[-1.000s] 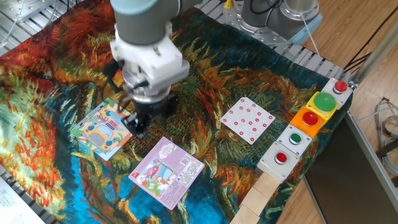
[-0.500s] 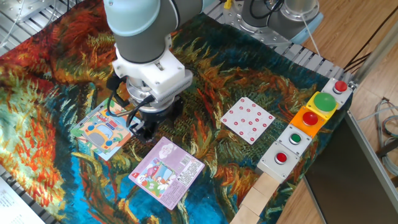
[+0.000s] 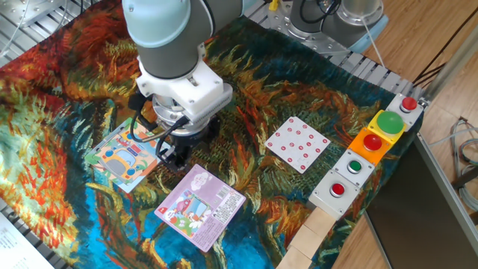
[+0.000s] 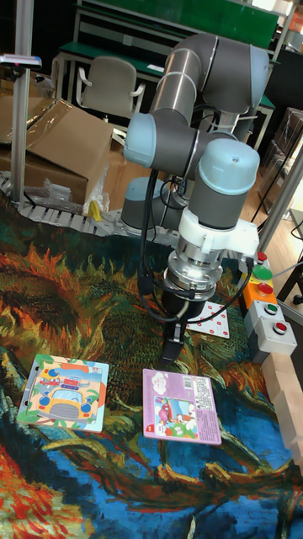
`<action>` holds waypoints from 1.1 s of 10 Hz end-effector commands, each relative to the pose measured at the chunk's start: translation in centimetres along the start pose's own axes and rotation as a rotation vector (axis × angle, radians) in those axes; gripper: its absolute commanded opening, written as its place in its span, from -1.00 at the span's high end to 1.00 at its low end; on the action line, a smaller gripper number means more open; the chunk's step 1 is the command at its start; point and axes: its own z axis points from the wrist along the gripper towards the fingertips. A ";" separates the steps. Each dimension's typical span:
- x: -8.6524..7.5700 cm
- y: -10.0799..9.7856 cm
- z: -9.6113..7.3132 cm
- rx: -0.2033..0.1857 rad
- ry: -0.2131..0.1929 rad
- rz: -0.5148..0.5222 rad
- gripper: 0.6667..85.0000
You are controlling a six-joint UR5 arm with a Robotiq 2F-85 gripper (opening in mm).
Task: Assemble one piece of a puzzle
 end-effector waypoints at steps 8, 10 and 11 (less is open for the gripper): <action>-1.0 -3.3 0.7 0.032 0.011 -0.060 -0.25; -1.0 -4.2 0.7 0.068 0.011 -0.049 -0.25; -1.0 -4.5 0.7 0.077 0.010 -0.054 -0.25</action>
